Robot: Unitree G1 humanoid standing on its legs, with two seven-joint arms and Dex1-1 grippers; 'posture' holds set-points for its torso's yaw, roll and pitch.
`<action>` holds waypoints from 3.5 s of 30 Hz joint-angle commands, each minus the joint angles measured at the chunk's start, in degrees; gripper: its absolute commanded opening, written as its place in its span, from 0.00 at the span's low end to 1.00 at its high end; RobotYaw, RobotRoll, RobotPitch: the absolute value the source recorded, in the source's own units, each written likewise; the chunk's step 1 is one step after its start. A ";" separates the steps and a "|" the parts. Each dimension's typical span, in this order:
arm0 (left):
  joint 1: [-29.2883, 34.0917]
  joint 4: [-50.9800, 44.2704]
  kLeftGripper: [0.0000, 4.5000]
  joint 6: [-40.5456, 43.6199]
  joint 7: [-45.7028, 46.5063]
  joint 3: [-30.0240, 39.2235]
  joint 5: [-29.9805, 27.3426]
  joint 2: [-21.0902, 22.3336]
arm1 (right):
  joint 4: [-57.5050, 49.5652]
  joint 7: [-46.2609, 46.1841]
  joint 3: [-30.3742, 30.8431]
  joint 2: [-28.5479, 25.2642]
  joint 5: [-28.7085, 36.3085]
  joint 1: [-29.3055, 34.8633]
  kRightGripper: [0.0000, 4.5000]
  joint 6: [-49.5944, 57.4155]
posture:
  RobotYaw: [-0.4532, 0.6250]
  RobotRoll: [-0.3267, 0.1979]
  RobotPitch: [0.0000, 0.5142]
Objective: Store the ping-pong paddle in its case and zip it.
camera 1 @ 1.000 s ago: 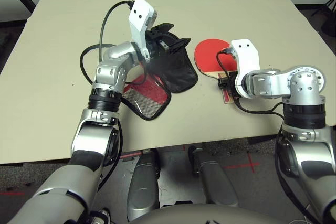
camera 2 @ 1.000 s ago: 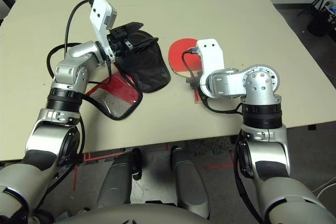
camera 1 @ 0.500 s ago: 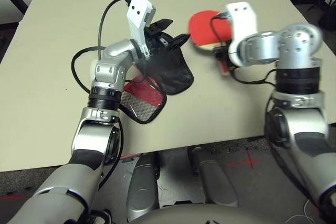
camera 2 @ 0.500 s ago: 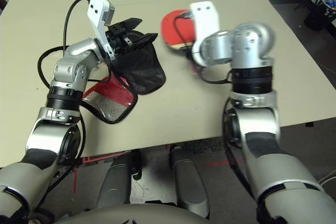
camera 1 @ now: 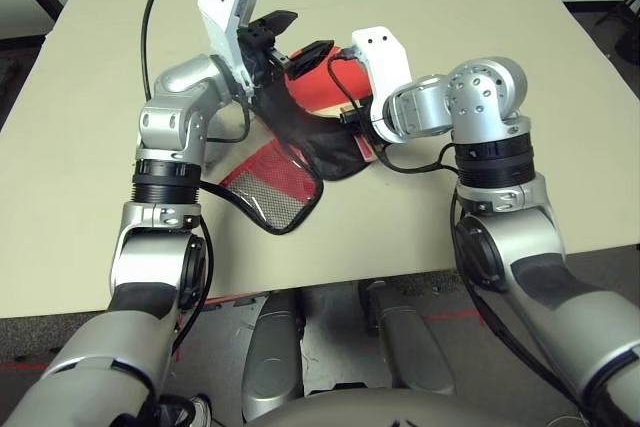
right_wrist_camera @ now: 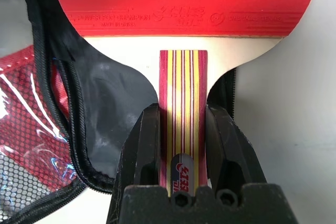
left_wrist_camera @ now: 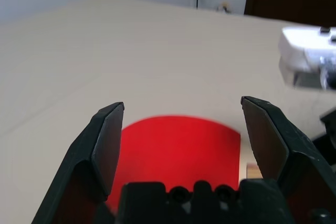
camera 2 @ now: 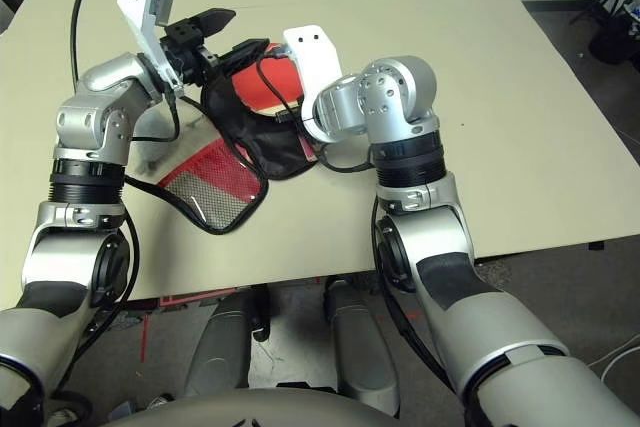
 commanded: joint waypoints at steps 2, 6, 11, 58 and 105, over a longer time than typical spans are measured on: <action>3.66 -5.35 1.00 5.36 -1.20 0.50 -2.27 3.27 | 1.32 5.10 1.04 -0.27 -3.82 -1.04 0.24 -0.12 | 0.43 0.62 0.44; 6.40 -9.59 1.00 9.21 -1.78 0.37 -3.41 6.03 | 2.59 9.21 1.94 -0.33 -6.66 -1.40 0.24 -1.26 | 0.44 0.62 0.44; 7.69 -13.16 1.00 12.37 -1.37 1.00 -4.72 8.19 | 4.69 14.70 4.13 -1.14 -9.37 -2.00 0.24 -4.27 | 0.46 0.62 0.44; 12.32 -20.50 1.00 17.47 3.78 3.95 -8.63 11.55 | 17.06 38.31 11.39 -3.73 -20.68 -8.67 0.24 -12.69 | 0.57 0.62 0.47; 20.84 13.32 1.00 1.84 -13.52 4.26 1.88 29.40 | -14.61 65.10 1.21 -31.05 -11.95 26.48 0.99 -45.23 | 0.48 0.62 0.46</action>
